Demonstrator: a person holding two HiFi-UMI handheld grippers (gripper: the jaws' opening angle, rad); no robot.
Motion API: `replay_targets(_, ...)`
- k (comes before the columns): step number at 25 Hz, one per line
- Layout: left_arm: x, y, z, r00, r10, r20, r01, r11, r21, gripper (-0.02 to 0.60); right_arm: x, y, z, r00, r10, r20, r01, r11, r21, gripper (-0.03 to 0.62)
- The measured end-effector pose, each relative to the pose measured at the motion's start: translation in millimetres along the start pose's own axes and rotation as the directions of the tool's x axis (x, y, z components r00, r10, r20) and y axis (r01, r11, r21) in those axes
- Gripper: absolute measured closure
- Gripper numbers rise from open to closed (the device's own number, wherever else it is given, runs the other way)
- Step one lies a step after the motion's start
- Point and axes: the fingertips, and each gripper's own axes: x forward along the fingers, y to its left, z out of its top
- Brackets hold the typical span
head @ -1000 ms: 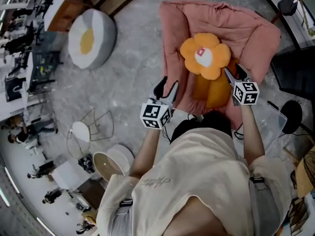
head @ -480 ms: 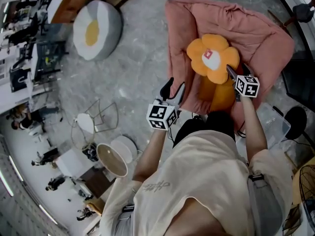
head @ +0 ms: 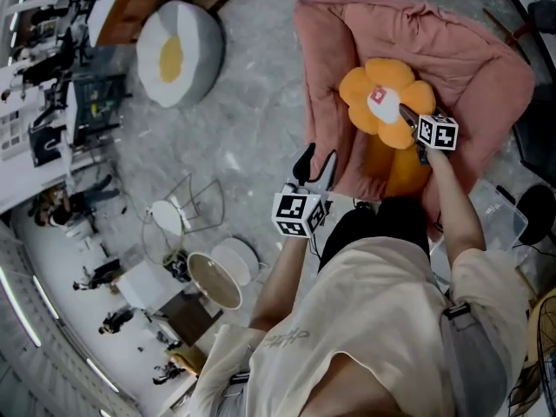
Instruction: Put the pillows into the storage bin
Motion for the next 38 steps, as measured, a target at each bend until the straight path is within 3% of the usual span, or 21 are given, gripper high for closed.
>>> replay_targets(9,-23,10,-9,1.0,0.025,0.008,-0.024,0.999,-0.034,0.36,-19,16,2,0.998,-0.061,0.012,0.062,0.992,-0.106,0.327)
replay_targets(15,-33,6,-12,0.998,-0.033,0.054,0.037,0.996,-0.083,0.367,-57,53,2,0.995,-0.034,0.09,0.046,0.99,-0.13,0.373)
replay_targets(18,-30,-1,-14,0.994,-0.093,0.065,0.095,0.995,-0.03,0.368,-80,61,-2,0.988,-0.082,0.129,0.102,0.983,-0.153,0.375)
replay_targets(22,-42,-11,-30,0.984,-0.176,0.039,0.17,0.978,0.123,0.367,-104,83,-36,0.982,-0.12,0.147,0.141,0.981,-0.136,0.376)
replay_targets(26,-42,-37,-25,0.956,-0.292,0.035,0.279,0.939,0.203,0.368,-156,86,-45,0.964,-0.178,0.199,0.201,0.974,-0.101,0.376)
replay_targets(31,-72,-61,-43,0.92,-0.393,-0.001,0.381,0.89,0.249,0.368,-232,109,-74,0.933,-0.251,0.258,0.273,0.961,-0.05,0.375)
replay_targets(36,-78,-73,-59,0.854,-0.519,-0.033,0.515,0.835,0.195,0.37,-292,108,-115,0.869,-0.386,0.309,0.382,0.921,0.078,0.375)
replay_targets(38,-78,-79,-57,0.828,-0.559,-0.034,0.554,0.807,0.206,0.37,-315,106,-127,0.84,-0.434,0.324,0.417,0.9,0.124,0.375)
